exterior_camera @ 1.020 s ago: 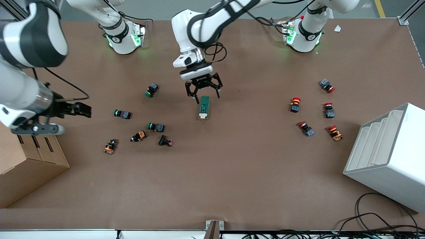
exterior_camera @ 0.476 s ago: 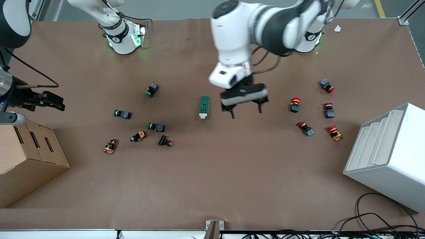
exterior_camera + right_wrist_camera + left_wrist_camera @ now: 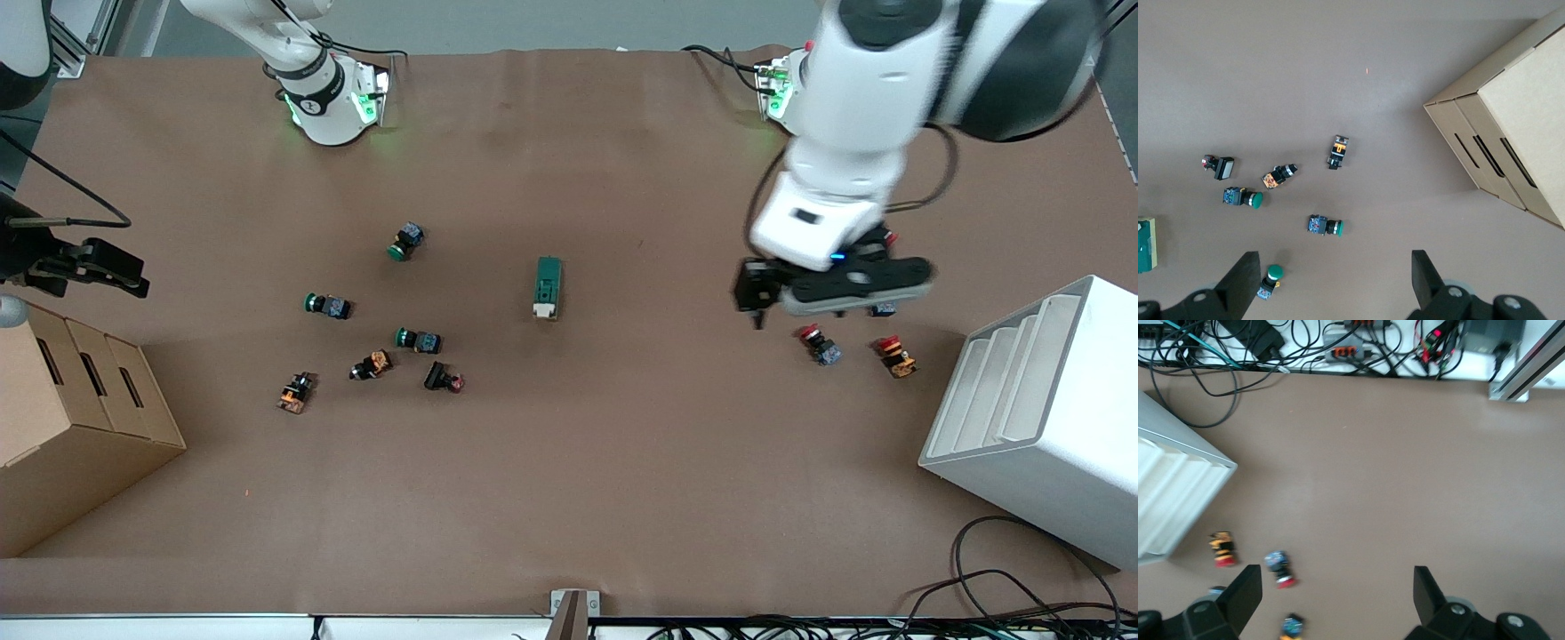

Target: Close load switch with both arms

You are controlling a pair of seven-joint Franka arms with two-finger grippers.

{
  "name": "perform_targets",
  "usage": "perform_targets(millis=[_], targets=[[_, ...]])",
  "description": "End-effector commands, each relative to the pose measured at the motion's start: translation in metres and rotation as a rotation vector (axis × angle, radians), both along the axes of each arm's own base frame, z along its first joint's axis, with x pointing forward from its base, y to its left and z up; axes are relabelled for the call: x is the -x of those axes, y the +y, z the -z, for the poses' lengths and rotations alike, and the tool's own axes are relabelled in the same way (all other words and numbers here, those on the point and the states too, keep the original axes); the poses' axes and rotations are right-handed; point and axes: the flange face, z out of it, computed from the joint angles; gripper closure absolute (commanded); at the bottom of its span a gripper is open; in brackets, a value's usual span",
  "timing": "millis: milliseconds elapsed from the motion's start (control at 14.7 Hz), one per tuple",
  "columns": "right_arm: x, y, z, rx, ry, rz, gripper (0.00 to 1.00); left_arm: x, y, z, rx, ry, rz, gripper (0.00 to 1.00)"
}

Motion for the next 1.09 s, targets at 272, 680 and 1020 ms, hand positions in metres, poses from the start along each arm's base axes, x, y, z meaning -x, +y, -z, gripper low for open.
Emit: perform_targets(millis=[272, 680, 1020], targets=[[0.020, -0.002, -0.014, -0.005, 0.056, 0.001, 0.00, 0.009, 0.126, -0.038, 0.083, 0.141, 0.062, 0.00], [0.045, 0.001, -0.042, -0.004, 0.052, -0.007, 0.00, 0.038, 0.179, -0.053, 0.093, 0.206, 0.136, 0.00], [0.058, 0.005, -0.048, -0.001, 0.045, 0.004, 0.00, 0.068, 0.192, -0.050, 0.129, 0.225, 0.100, 0.00]])
